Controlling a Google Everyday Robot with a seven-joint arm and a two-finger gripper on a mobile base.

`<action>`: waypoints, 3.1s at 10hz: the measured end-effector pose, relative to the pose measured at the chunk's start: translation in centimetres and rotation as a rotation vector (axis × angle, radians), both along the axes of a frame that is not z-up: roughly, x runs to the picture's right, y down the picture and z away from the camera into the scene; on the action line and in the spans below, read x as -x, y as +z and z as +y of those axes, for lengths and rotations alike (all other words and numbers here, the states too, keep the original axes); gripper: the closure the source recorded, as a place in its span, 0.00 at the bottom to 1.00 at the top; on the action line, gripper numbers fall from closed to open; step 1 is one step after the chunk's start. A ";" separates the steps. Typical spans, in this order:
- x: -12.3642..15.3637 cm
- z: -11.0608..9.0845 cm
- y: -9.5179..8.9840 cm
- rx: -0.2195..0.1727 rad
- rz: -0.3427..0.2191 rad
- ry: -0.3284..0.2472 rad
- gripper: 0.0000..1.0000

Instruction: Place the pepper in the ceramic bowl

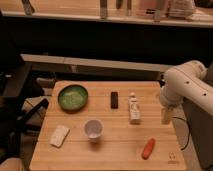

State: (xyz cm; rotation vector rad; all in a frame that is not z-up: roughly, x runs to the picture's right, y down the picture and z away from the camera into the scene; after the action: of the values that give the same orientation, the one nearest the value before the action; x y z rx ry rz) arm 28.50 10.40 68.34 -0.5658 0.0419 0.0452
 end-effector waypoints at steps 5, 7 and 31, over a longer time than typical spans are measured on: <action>0.0 0.0 0.0 0.000 0.000 0.000 0.20; 0.0 0.0 0.0 0.001 0.000 0.000 0.20; 3.8 9.1 3.8 0.065 -0.132 -0.165 0.20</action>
State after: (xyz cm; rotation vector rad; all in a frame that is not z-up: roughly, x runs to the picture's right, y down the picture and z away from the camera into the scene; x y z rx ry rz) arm 24.69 19.47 72.10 -0.6274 -0.0382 -0.1543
